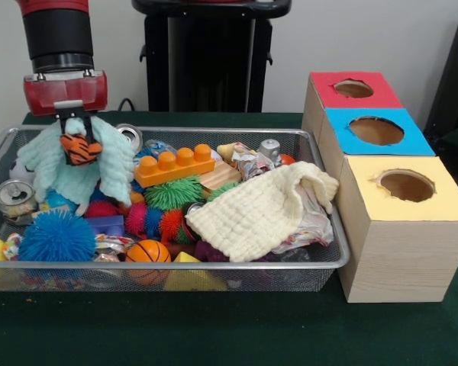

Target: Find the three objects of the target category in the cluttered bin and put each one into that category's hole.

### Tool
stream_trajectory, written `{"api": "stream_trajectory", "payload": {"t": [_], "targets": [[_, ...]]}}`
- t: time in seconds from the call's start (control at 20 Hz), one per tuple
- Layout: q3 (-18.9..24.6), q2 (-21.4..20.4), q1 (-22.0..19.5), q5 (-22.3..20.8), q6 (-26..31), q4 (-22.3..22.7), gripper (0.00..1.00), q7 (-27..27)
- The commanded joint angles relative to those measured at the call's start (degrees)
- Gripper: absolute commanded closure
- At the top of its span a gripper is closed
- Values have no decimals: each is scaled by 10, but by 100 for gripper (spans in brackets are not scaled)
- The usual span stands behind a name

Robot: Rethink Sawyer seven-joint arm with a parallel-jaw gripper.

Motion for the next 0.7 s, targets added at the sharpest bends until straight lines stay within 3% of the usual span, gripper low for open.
{"api": "stream_trajectory", "payload": {"t": [0.05, 0.7], "targets": [[-6, 6, -2, 1, -32, 2, 100, 46], [5, 3, -3, 3, -35, -5, 100, 39]]}}
